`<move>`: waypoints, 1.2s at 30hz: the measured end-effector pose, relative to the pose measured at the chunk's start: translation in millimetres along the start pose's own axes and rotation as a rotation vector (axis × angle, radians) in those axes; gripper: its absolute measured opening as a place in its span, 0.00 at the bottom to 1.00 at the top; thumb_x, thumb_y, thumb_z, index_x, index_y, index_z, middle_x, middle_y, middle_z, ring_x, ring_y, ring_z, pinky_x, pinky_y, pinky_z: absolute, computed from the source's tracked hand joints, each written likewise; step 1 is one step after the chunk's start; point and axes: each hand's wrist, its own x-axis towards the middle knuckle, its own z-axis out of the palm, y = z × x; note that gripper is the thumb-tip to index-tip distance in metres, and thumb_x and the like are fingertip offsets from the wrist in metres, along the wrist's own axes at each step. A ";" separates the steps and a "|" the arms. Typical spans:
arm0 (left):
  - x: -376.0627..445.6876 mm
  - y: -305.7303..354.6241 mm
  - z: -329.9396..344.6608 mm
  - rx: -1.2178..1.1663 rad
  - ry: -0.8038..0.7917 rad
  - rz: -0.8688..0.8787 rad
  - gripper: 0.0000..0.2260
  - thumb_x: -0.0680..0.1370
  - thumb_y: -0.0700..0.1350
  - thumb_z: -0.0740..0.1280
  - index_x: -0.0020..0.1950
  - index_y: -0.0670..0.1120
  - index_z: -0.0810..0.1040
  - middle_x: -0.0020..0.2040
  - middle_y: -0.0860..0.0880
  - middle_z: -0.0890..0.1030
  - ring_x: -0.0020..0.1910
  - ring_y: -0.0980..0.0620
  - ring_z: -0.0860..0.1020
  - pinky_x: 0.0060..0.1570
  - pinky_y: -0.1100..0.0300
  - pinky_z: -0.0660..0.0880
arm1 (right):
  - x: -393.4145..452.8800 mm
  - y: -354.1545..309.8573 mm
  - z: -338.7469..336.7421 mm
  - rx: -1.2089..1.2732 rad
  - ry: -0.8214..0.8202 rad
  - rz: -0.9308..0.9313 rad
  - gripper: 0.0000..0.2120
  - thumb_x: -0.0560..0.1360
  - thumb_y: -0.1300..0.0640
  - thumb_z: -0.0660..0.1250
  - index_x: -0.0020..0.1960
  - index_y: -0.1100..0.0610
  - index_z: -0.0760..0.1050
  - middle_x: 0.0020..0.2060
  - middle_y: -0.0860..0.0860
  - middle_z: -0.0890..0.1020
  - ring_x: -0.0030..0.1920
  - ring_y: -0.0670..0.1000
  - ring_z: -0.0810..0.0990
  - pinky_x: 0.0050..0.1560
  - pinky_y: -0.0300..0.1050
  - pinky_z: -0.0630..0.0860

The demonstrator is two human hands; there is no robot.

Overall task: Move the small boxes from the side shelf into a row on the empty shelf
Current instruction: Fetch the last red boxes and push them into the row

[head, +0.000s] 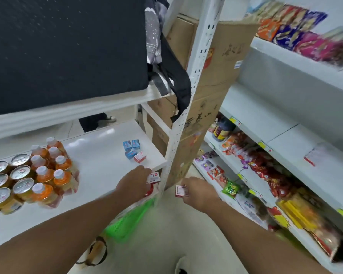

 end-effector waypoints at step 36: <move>118.9 483.3 144.1 0.278 -0.126 0.706 0.13 0.80 0.47 0.70 0.65 0.53 0.82 0.58 0.49 0.82 0.57 0.46 0.79 0.54 0.51 0.79 | -245.0 413.3 -17.4 0.209 0.165 0.654 0.22 0.78 0.47 0.69 0.70 0.46 0.74 0.64 0.49 0.79 0.63 0.54 0.79 0.57 0.51 0.79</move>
